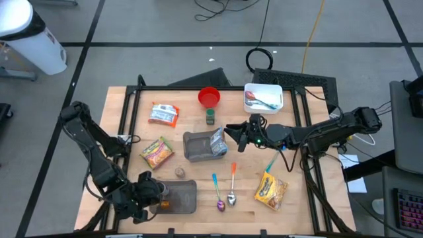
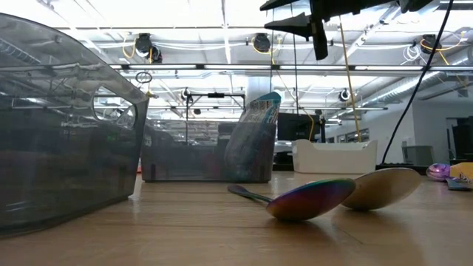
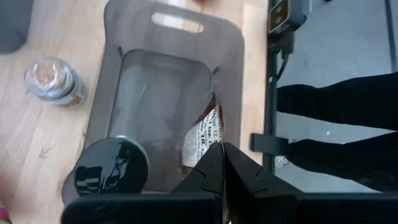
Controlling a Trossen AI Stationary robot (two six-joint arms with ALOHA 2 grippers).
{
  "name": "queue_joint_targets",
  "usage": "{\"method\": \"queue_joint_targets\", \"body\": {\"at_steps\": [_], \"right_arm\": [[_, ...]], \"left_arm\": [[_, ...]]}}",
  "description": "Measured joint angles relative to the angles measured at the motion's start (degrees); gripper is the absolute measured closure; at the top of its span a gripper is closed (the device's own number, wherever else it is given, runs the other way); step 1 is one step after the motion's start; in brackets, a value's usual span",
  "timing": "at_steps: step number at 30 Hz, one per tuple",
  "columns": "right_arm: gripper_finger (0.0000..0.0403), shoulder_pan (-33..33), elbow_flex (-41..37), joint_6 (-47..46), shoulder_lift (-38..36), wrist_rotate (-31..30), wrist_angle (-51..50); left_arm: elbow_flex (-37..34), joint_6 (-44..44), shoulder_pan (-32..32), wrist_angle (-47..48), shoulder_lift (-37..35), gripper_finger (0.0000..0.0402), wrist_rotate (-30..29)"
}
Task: Pick & Place Food Item
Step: Put the orange seasoning pack into the bottom black bin
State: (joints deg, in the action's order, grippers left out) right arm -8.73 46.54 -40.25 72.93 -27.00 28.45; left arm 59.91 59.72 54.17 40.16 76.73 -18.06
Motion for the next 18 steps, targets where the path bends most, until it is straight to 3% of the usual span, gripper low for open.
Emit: {"method": "queue_joint_targets", "body": {"at_steps": [9,18], "right_arm": [[0.0273,0.0,0.0,-1.1,0.0,0.0,0.0],[0.0273,0.0,0.0,-1.1,0.0,0.0,-0.1]], "left_arm": [[-4.2,2.3,0.8,-1.7,0.0,0.0399,0.5],[-8.4,3.6,1.5,-9.1,0.0,0.0399,0.6]]}}
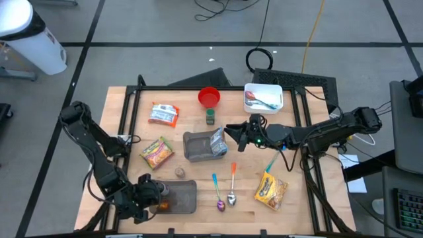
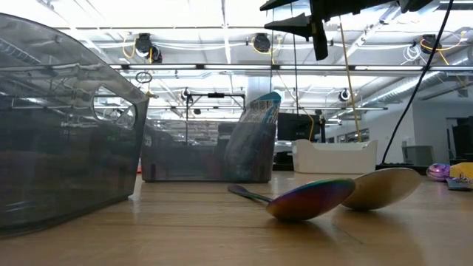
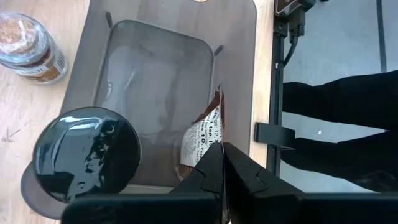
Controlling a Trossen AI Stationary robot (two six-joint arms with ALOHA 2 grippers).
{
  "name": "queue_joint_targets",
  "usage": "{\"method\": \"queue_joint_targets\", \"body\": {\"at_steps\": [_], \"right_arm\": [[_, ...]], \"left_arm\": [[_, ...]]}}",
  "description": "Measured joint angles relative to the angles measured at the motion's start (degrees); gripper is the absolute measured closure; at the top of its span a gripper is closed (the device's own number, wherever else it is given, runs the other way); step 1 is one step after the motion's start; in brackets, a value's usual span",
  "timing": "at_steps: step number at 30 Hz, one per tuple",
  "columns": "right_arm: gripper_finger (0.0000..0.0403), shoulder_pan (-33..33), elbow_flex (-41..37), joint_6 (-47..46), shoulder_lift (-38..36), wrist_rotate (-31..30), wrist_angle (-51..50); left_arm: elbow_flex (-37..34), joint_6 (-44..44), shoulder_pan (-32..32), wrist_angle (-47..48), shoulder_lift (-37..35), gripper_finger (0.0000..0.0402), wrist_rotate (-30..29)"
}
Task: Pick & Place Food Item
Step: Put the orange seasoning pack into the bottom black bin
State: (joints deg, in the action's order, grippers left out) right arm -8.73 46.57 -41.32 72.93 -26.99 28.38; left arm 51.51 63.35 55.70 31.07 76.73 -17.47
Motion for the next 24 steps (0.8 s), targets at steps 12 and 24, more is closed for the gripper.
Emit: {"method": "queue_joint_targets", "body": {"at_steps": [12,24], "right_arm": [[0.0273,0.0,0.0,0.0,0.0,-0.2,0.0],[0.0273,0.0,0.0,0.0,0.0,-0.2,0.0]], "left_arm": [[-2.4,0.4,0.0,-1.8,0.0,0.0393,0.9],[-2.4,1.9,0.0,-1.8,0.0,0.0363,1.0]]}}
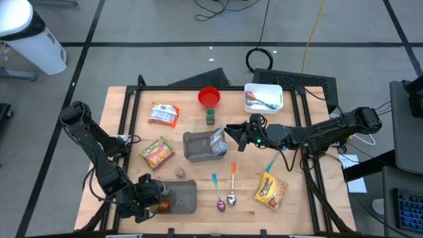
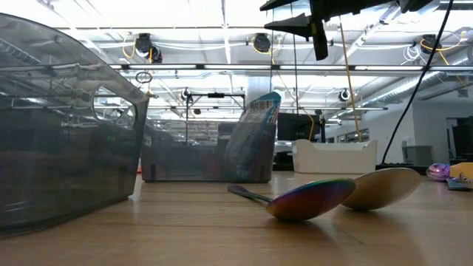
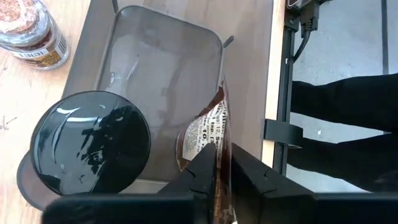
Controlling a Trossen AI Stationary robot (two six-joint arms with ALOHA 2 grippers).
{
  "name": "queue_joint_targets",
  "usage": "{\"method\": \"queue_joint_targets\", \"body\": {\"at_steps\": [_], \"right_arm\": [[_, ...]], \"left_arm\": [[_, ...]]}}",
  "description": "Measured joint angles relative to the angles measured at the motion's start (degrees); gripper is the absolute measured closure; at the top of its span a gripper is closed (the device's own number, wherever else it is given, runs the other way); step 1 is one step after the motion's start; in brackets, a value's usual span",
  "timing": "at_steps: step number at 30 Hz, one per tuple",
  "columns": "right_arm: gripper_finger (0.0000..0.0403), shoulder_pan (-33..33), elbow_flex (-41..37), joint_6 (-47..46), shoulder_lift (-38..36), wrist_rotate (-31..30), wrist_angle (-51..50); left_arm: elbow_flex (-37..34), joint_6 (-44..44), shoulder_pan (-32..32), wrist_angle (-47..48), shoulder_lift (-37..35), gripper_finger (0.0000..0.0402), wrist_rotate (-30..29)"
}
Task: Pick & Place Food Item
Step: Put the orange seasoning pack into the bottom black bin, then put the top purple spoon into the white bin
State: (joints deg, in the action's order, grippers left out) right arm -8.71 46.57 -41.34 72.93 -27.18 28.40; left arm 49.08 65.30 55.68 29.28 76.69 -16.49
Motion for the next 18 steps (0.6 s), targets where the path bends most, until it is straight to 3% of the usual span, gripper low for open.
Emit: {"method": "queue_joint_targets", "body": {"at_steps": [18], "right_arm": [[0.0273,0.0,0.0,0.0,0.0,0.2,-0.5]], "left_arm": [[0.0,-0.9,-1.5,-3.8,-0.1,0.0276,7.2]]}}
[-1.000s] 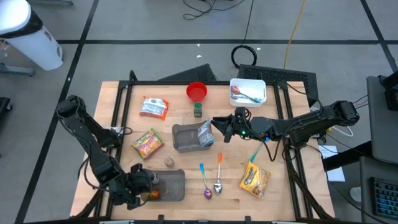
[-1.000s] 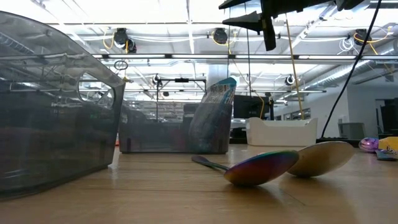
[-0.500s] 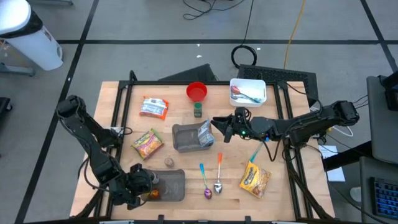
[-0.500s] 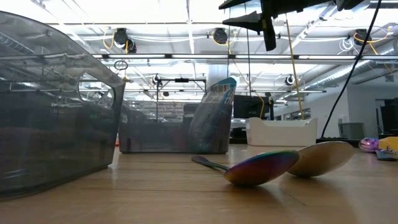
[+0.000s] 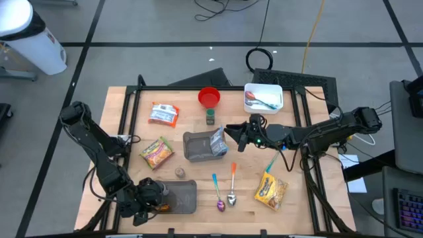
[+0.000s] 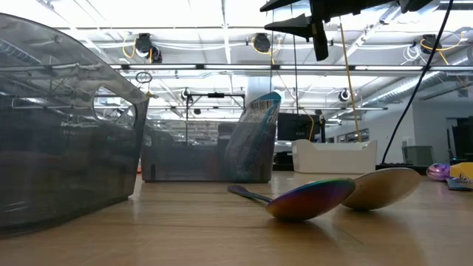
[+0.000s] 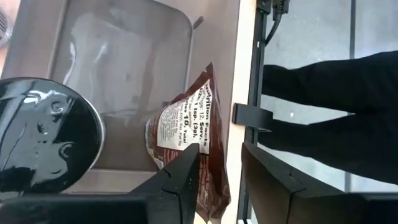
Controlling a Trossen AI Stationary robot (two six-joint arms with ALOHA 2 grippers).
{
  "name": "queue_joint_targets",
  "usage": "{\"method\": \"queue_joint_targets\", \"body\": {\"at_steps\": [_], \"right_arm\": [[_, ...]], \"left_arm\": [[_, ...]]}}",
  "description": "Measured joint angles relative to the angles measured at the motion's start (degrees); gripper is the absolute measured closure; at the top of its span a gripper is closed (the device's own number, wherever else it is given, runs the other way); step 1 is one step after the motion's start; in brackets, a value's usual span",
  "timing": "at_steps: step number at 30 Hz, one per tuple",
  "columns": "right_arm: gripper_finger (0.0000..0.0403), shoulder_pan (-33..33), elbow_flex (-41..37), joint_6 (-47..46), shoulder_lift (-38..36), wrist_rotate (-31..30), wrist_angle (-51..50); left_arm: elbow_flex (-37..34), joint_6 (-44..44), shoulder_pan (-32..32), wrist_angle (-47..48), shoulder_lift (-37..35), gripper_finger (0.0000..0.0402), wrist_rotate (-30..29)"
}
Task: Pick & Place Food Item
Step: Put the top purple spoon into the white bin
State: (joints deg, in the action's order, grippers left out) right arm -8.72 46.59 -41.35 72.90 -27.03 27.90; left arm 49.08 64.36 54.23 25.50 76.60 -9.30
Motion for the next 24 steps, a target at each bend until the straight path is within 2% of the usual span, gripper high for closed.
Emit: {"method": "queue_joint_targets", "body": {"at_steps": [6,14,24], "right_arm": [[0.0273,0.0,0.0,0.0,0.0,0.0,-0.3],[0.0273,0.0,0.0,0.0,0.0,0.0,-0.3],[0.0273,0.1,-0.1,0.8,0.0,-0.2,-1.5]], "left_arm": [[0.0,-2.3,-1.4,0.8,-3.6,0.0273,0.5],[0.0,-2.9,-4.1,5.5,-14.4,0.0273,0.3],[0.0,-3.5,-8.5,1.4,-27.3,0.0272,-0.7]]}}
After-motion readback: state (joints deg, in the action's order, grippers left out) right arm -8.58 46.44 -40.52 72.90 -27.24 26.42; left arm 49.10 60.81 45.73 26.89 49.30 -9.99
